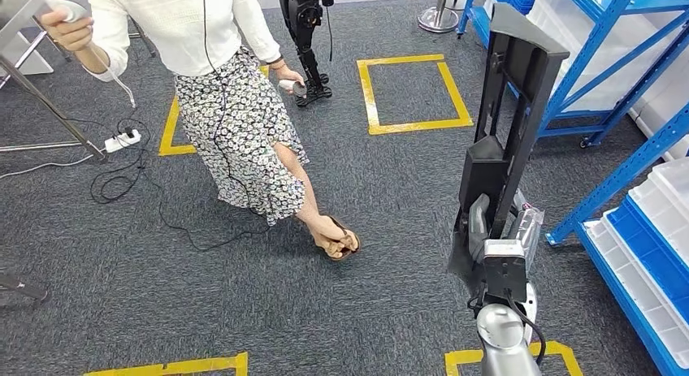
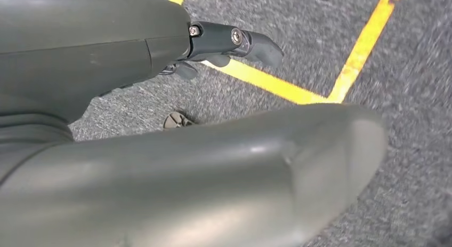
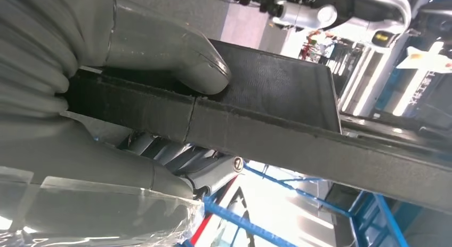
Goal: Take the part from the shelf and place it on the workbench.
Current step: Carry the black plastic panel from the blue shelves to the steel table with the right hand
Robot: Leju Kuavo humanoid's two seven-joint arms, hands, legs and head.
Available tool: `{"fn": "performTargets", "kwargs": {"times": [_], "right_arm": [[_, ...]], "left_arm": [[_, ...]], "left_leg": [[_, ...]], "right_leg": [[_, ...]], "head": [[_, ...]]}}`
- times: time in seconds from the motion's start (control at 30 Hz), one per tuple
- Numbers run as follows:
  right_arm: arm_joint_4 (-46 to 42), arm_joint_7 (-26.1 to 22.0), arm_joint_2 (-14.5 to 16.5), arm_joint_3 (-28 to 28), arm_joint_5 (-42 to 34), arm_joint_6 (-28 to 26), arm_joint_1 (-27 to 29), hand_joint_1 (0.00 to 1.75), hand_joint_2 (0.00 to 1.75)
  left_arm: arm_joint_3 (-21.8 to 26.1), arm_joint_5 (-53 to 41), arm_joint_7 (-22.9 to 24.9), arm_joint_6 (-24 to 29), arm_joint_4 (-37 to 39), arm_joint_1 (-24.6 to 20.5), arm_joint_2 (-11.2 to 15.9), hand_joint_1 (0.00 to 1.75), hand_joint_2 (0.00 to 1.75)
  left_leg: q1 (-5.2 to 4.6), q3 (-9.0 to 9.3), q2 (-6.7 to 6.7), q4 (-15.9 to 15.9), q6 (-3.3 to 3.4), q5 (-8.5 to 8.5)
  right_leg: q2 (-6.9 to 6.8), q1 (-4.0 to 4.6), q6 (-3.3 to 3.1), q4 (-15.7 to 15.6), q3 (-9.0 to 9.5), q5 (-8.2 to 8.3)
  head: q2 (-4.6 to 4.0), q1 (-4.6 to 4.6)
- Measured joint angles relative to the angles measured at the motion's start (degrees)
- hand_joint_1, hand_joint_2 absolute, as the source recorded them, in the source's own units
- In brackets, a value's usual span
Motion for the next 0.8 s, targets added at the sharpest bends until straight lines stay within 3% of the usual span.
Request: {"fn": "performTargets", "kwargs": {"times": [0.13, 0.2, 0.23, 0.3, 0.37, 0.4, 0.47, 0.53, 0.6, 0.67, 0.73, 0.8], "right_arm": [[0.18, 0.03, -0.16, -0.01, 0.00, 0.00, 0.08, 1.75, 1.75], [0.35, 0.06, -0.29, -0.01, -0.02, 0.01, 0.29, 1.75, 1.75], [0.46, 0.07, -0.37, -0.01, -0.05, 0.03, 0.34, 1.75, 1.75], [0.62, 0.08, -0.52, -0.01, -0.13, 0.06, 0.35, 1.75, 1.75], [0.72, 0.08, -0.72, -0.01, -0.17, 0.08, 0.26, 1.75, 1.75], [0.75, 0.08, -0.77, -0.01, -0.17, 0.08, 0.21, 1.75, 1.75], [0.84, 0.08, -0.80, 0.00, -0.19, 0.09, 0.28, 1.75, 1.75], [0.88, 0.10, -0.77, -0.02, -0.19, 0.10, 0.44, 1.75, 1.75], [0.83, 0.10, -0.68, -0.05, -0.17, 0.10, 0.43, 1.75, 1.75], [0.75, 0.10, -0.57, -0.05, -0.09, 0.10, 0.43, 1.75, 1.75], [0.72, 0.18, -0.55, -0.05, 0.01, 0.10, 0.50, 1.75, 1.75], [0.70, 0.27, -0.55, -0.05, 0.06, 0.09, 0.60, 1.75, 1.75]], "left_arm": [[0.00, 0.00, 0.00, -0.02, 0.01, -0.10, -0.17, 0.00, 0.00], [0.00, 0.01, 0.00, -0.05, 0.01, -0.09, -0.19, 0.00, 0.00], [0.00, 0.02, 0.01, -0.06, 0.02, -0.05, -0.20, 0.00, 0.00], [0.00, 0.07, 0.02, -0.08, 0.06, 0.03, -0.27, 0.00, 0.00], [0.01, 0.09, 0.02, -0.09, 0.09, 0.06, -0.32, 0.00, 0.00], [0.02, 0.09, 0.02, -0.08, 0.09, 0.06, -0.29, 0.00, 0.00], [0.06, 0.11, -0.02, -0.08, 0.08, 0.10, -0.24, 0.00, 0.00], [0.13, 0.17, -0.06, -0.08, 0.09, 0.30, -0.22, 0.00, 0.00], [0.26, 0.24, -0.07, -0.09, 0.11, 0.49, -0.25, 0.00, 0.00], [0.35, 0.28, -0.07, -0.10, 0.13, 0.47, -0.30, 0.00, 0.00], [0.37, 0.28, -0.08, -0.15, 0.14, 0.41, -0.34, 0.00, 0.00], [0.39, 0.27, -0.08, -0.18, 0.14, 0.44, -0.38, 0.00, 0.00]], "left_leg": [[0.05, 0.36, -0.98, -0.90, 0.57, 0.68], [0.07, 0.23, -1.59, -0.84, 0.54, 0.68], [0.10, 0.19, -1.96, -0.78, 0.49, 0.67], [0.25, 0.07, -2.77, -0.34, 0.16, 0.51], [0.35, -0.50, -3.57, 1.06, -0.72, -0.12], [0.34, -1.01, -3.89, 2.05, -1.22, -0.62], [0.31, -1.92, -4.36, 3.48, -1.91, -1.33], [0.60, -2.23, -4.68, 3.80, -2.11, -1.46], [0.93, -2.55, -4.05, 4.77, -2.49, -2.07], [1.27, -4.30, -2.38, 8.73, -3.09, -4.32], [1.63, -7.97, -1.19, 15.83, -3.54, -7.43], [1.78, -10.42, -0.88, 19.85, -3.53, -8.14]], "right_leg": [[1.38, -0.17, -0.77, 10.08, -5.00, -4.63], [1.48, -0.30, -0.52, 14.64, -7.39, -5.93], [1.50, -0.42, -0.13, 15.25, -7.77, -5.80], [1.56, -0.85, 1.03, 11.58, -6.01, -3.77], [2.42, -1.46, 2.18, 4.69, -2.59, -1.23], [2.87, -1.63, 2.20, 2.38, -1.40, -0.55], [3.28, -1.53, 1.59, 1.02, -0.64, -0.35], [2.83, -1.35, 0.88, 1.21, -0.57, -0.28], [2.49, -1.41, 0.41, 1.13, -0.40, -0.19], [2.08, -1.27, 0.00, 1.07, -0.19, -0.25], [1.49, -0.88, -0.30, 1.07, -0.13, -0.40], [0.82, -0.48, -0.52, 1.08, -0.07, -0.59]], "head": [[0.00, 0.25], [0.00, 0.30], [0.00, 0.33], [0.00, 0.39], [0.00, 0.51], [0.00, 0.57], [0.00, 0.56], [0.00, 0.39], [0.00, 0.32], [0.00, 0.01], [0.00, -0.22], [0.00, -0.22]]}}
